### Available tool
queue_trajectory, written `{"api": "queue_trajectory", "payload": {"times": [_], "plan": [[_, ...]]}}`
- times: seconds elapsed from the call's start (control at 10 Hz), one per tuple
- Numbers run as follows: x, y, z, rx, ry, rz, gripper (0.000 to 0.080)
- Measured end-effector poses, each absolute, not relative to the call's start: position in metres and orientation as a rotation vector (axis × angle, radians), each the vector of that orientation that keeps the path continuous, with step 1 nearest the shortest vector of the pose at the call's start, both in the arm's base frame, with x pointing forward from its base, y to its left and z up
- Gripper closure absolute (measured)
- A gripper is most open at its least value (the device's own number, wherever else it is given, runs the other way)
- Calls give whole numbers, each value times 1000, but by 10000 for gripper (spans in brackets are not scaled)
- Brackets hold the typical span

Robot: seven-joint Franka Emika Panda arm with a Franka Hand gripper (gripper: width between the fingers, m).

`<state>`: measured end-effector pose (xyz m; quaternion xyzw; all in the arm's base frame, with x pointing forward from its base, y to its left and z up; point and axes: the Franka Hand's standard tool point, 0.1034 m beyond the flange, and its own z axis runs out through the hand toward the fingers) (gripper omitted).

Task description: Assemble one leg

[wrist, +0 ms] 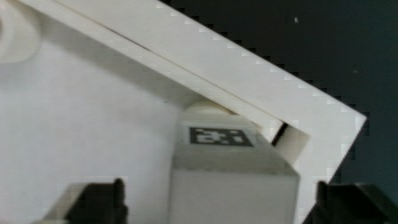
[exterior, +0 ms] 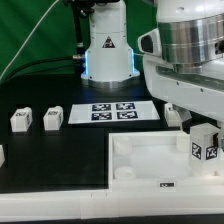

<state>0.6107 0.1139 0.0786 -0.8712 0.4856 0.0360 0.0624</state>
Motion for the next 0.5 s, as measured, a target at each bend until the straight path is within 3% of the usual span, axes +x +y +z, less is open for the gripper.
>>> {"api": "queue_trajectory", "payload": {"times": [0.1, 0.5], "plan": [[611, 114, 78, -2692, 1355, 101, 163], [609, 115, 76, -2930, 721, 59, 152]]}}
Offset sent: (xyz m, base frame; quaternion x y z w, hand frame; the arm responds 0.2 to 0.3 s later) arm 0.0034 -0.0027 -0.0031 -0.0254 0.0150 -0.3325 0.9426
